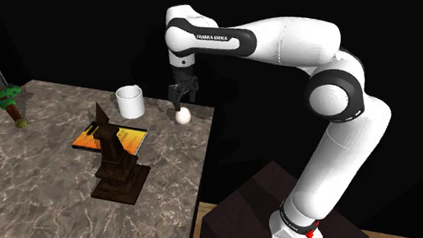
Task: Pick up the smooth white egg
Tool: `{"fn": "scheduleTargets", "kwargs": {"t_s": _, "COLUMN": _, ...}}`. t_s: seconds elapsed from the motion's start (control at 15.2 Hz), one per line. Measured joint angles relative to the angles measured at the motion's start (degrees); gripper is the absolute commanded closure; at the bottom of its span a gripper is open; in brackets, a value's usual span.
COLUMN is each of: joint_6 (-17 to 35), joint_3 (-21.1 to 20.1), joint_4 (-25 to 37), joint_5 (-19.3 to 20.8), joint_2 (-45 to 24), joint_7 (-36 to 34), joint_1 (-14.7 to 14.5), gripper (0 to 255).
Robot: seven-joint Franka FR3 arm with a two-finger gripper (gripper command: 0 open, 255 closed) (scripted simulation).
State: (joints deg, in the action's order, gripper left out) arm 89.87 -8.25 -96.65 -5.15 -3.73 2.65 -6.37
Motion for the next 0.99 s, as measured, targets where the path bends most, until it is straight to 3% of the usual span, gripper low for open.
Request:
{"fn": "scheduleTargets", "kwargs": {"t_s": 0.2, "joint_6": 0.5, "joint_3": -0.3, "joint_4": 1.6, "joint_5": 0.1, "joint_2": -2.6, "joint_7": 0.0, "joint_1": -0.3, "gripper": 0}}
{"fn": "scheduleTargets", "kwargs": {"t_s": 0.59, "joint_6": 4.7, "joint_3": -0.3, "joint_4": -2.3, "joint_5": 0.1, "joint_2": -3.1, "joint_7": 0.5, "joint_1": -0.3, "gripper": 0}}
{"fn": "scheduleTargets", "kwargs": {"t_s": 0.66, "joint_6": 5.0, "joint_3": -0.3, "joint_4": -2.6, "joint_5": 0.1, "joint_2": -3.1, "joint_7": 0.5, "joint_1": -0.3, "gripper": 255}}
{"fn": "scheduleTargets", "kwargs": {"t_s": 0.99, "joint_6": 5.3, "joint_3": -0.3, "joint_4": -2.8, "joint_5": 0.1, "joint_2": -3.1, "joint_7": 0.5, "joint_1": -0.3, "gripper": 255}}
